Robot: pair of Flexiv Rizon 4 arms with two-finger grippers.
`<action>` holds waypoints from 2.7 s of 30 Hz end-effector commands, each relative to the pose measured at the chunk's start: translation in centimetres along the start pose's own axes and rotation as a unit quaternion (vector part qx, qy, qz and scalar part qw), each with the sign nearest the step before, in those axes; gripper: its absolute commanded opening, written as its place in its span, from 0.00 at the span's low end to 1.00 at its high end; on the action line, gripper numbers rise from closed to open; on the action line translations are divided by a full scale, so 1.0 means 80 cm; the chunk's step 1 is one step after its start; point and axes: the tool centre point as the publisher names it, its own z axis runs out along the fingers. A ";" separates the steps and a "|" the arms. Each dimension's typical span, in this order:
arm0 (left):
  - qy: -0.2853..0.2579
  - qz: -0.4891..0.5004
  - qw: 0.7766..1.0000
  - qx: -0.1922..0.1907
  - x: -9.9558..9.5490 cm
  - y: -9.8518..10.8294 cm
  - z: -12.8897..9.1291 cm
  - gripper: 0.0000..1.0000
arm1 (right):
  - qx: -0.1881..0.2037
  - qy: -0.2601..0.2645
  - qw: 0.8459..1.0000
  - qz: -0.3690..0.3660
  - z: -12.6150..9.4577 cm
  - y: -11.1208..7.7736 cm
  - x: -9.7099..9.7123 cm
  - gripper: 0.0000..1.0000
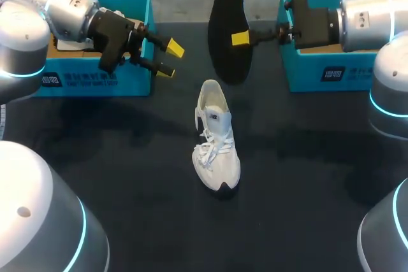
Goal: Take the shoe out of the shoebox, open the shoe tongue, remove and reinsert the insole, then place the shoe into the shoebox
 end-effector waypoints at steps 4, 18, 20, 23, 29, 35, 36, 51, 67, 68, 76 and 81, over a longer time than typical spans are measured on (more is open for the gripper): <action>0.002 0.000 1.000 0.000 -0.001 -0.001 -0.001 1.00 | -0.001 0.000 1.000 -0.001 0.002 0.000 -0.001 0.00; 0.025 -0.022 0.999 -0.008 0.029 0.010 0.002 1.00 | -0.005 -0.003 0.999 -0.032 0.006 0.013 -0.036 0.00; 0.024 -0.034 0.999 -0.012 0.036 0.015 0.001 1.00 | -0.007 -0.003 0.999 -0.039 0.008 0.014 -0.047 0.00; 0.011 -0.051 0.999 -0.010 0.045 0.024 0.003 1.00 | 0.001 -0.013 0.998 -0.054 0.010 0.015 -0.063 0.00; 0.007 -0.069 0.998 -0.003 0.064 0.043 0.015 1.00 | -0.007 -0.017 0.996 -0.090 0.017 0.016 -0.092 0.00; -0.009 -0.094 0.995 -0.020 0.072 0.055 0.028 1.00 | -0.007 -0.018 0.994 -0.109 0.025 0.011 -0.119 0.00; -0.011 -0.096 0.995 -0.021 0.071 0.056 0.030 1.00 | -0.010 -0.018 0.993 -0.113 0.027 0.010 -0.123 0.00; 0.006 -0.103 0.995 0.006 0.072 0.058 0.054 1.00 | -0.008 -0.003 0.995 -0.104 0.033 0.004 -0.137 0.00; 0.009 -0.097 0.995 0.011 0.065 0.042 0.044 1.00 | -0.054 0.003 0.991 -0.121 0.060 -0.010 -0.193 0.00; 0.008 -0.098 0.995 0.010 0.065 0.041 0.044 1.00 | -0.051 0.004 0.991 -0.120 0.062 -0.010 -0.195 0.00; 0.005 -0.101 0.995 0.007 0.068 0.031 0.047 1.00 | -0.041 0.017 0.993 -0.112 0.078 -0.014 -0.206 0.00; 0.005 -0.106 0.994 0.008 0.072 0.028 0.048 1.00 | -0.038 0.028 0.992 -0.114 0.086 -0.019 -0.206 0.00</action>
